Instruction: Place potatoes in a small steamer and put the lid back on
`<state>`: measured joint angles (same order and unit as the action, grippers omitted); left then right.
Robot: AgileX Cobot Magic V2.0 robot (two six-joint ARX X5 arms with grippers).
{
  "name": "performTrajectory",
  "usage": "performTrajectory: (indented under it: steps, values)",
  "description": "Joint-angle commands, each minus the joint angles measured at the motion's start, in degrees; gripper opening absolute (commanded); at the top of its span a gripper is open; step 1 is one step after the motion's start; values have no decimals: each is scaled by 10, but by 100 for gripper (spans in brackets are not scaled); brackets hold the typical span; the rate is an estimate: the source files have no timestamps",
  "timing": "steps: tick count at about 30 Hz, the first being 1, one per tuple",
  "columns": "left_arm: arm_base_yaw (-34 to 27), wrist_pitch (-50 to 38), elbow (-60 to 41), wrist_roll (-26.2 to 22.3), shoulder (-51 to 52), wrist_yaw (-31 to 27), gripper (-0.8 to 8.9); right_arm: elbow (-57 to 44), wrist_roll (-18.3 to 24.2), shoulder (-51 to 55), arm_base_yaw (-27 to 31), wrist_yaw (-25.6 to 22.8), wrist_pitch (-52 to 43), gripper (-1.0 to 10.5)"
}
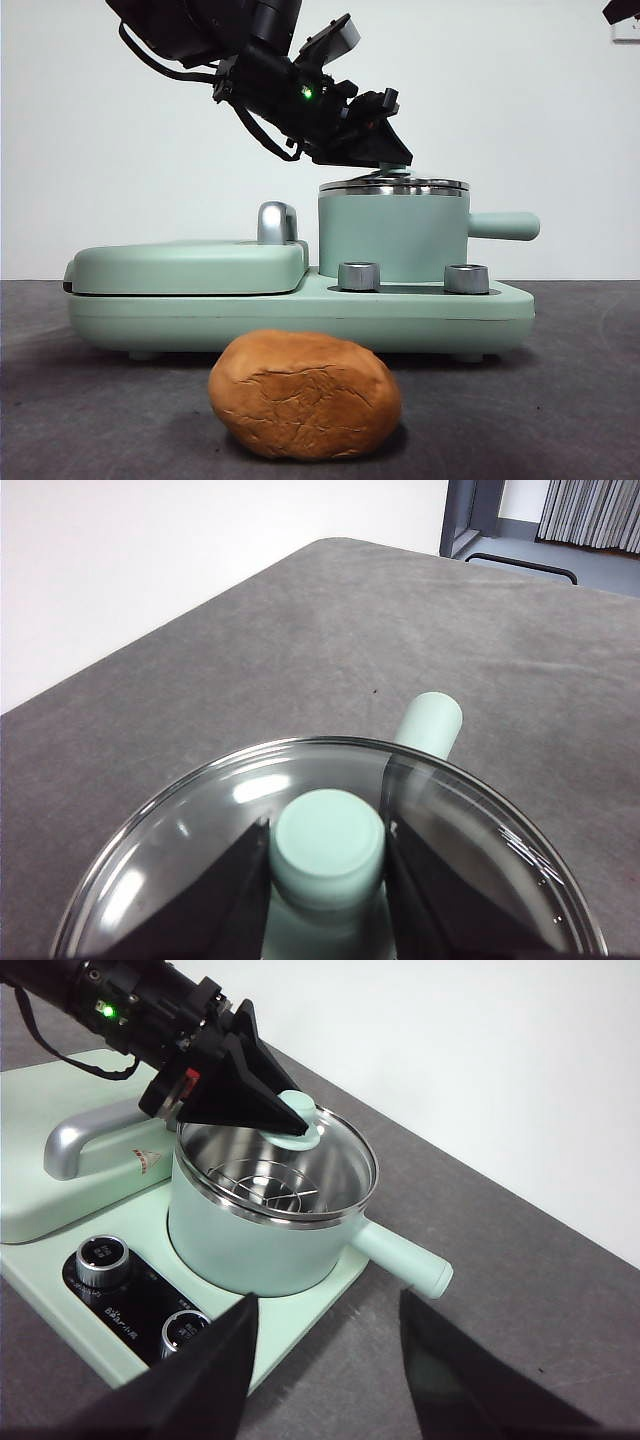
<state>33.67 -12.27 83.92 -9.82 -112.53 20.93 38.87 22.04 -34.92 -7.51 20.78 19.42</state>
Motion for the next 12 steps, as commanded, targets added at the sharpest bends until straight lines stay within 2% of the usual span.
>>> performTrajectory:
  steps: [1, 2, 12]
  values:
    - [4, -6, 13, 0, -15, -2, 37, 9, -6, -2, -2, -2, -5, 224]
    - [4, -6, 13, 0, -15, -2, 11, 9, -6, -2, -2, -2, -5, 224]
    - [4, -10, 19, -6, -10, -2, 11, 9, -6, -2, -2, -2, -5, 224]
